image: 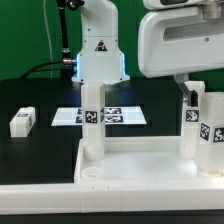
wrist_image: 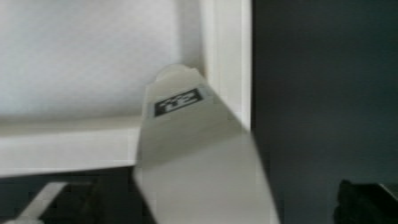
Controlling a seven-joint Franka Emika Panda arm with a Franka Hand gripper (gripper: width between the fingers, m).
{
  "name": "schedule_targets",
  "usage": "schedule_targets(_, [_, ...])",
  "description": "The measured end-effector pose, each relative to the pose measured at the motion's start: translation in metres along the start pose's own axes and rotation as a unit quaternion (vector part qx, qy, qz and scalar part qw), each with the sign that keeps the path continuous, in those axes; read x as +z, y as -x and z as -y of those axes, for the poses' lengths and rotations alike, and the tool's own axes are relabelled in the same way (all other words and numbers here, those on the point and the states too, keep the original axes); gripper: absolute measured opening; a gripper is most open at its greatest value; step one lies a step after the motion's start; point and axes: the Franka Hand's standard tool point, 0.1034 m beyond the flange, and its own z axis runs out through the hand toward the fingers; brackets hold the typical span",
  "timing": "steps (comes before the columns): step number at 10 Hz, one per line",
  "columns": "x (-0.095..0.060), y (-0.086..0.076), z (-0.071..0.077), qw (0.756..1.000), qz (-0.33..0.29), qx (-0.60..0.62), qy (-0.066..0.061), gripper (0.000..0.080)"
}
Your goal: Assemble desk
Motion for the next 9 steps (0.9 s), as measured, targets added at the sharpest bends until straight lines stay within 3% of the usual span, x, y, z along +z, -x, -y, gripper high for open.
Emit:
schedule_targets(1, [0.001, 0.001, -0.001, 1.0, 0.003, 0.01, 0.0, 0.0533])
schedule_targets(2, [0.002, 0.001, -0.002, 1.0, 0.003, 0.011, 0.001, 0.0533])
schedule_targets(4, [0.001, 0.0, -0.003, 0.996, 0.001, 0.087, 0.001, 0.0296])
schedule_targets(6, [0.002, 0.0, -0.006, 0.985, 0.001, 0.17, 0.002, 0.0296])
schedule_targets(7, [0.001, -0.001, -0.01, 0.969, 0.0, 0.248, 0.003, 0.0296])
schedule_targets(9, [0.002, 0.0, -0.012, 0.904, 0.003, 0.428, 0.0, 0.0296])
